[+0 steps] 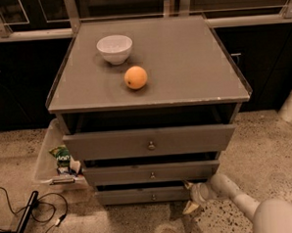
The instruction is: Open bottom drawer
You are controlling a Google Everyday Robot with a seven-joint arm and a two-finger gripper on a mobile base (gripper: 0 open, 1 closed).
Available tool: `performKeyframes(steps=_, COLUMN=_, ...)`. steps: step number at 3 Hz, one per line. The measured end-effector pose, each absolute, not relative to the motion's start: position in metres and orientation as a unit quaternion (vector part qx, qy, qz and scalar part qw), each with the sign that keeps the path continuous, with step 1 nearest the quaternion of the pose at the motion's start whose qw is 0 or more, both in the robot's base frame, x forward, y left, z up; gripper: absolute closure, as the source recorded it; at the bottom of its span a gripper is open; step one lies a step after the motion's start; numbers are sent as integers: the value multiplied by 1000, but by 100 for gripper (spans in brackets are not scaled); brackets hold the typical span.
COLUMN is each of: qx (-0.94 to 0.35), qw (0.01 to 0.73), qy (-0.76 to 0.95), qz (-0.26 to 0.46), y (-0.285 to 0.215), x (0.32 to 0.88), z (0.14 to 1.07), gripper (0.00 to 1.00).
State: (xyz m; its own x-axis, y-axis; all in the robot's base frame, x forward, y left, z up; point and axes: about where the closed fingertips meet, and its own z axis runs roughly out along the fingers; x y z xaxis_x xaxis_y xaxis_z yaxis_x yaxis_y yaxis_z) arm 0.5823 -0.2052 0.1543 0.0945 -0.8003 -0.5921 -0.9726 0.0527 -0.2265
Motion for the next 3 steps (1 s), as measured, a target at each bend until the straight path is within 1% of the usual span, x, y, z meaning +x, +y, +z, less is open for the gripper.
performKeyframes(steps=1, qx=-671, qw=302, qy=663, qz=141, y=-212, x=571, z=152, gripper=42)
performKeyframes(steps=2, qx=-671, qw=302, qy=663, qz=141, y=-212, x=571, z=160, gripper=65)
performKeyframes(steps=3, qx=-671, qw=302, qy=663, qz=141, y=-212, x=572, z=164, gripper=72)
